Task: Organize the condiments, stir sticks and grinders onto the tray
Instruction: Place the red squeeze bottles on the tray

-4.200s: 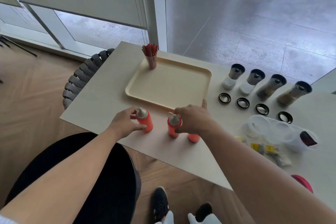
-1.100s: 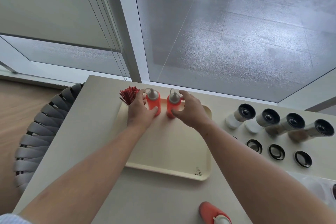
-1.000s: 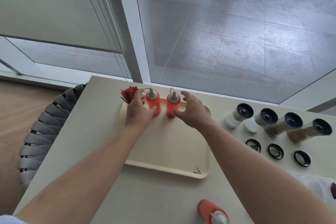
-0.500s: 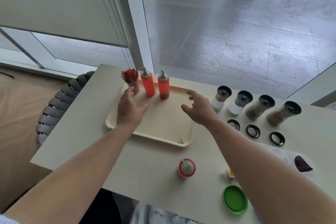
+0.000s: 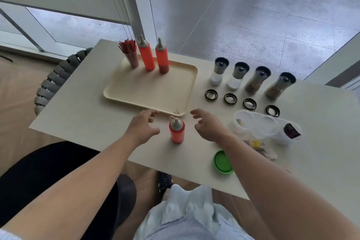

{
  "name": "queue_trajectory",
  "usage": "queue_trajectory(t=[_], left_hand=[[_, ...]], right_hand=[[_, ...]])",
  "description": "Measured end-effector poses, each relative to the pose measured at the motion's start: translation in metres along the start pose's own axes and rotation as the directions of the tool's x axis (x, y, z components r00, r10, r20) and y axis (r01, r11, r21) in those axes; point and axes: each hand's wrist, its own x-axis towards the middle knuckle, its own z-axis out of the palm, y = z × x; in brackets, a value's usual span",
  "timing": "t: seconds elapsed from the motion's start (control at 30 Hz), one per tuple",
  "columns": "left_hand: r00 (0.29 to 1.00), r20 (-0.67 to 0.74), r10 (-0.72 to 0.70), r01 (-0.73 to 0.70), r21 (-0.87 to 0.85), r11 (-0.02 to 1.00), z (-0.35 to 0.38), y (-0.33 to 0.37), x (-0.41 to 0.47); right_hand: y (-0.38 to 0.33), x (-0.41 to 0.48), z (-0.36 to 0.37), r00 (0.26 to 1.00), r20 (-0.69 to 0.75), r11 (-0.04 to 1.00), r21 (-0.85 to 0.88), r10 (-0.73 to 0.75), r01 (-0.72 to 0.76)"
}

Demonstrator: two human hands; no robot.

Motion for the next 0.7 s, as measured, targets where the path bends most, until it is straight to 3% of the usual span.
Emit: queue_trajectory(t=[0.13, 0.47, 0.7], left_hand=[[0.99, 0.14, -0.01, 0.011, -0.011, 1.0, 0.018, -0.001, -0.018], [0.983, 0.156, 0.092, -0.078, -0.098, 0.992, 0.032, 0.023, -0.017], [0.976, 0.174, 0.128, -0.098, -0.17, 0.981, -0.006, 0.041, 0.027]], right_hand=[[0.007, -0.018, 0.019, 0.995, 0.086, 0.998, 0.005, -0.057, 0.057], [-0.001, -0.013, 0.04, 0.989, -0.005, 0.983, 0.106, -0.149, 0.148], [-0.028, 0.023, 0.014, 0.985, -0.046, 0.975, 0.142, -0.169, 0.174]])
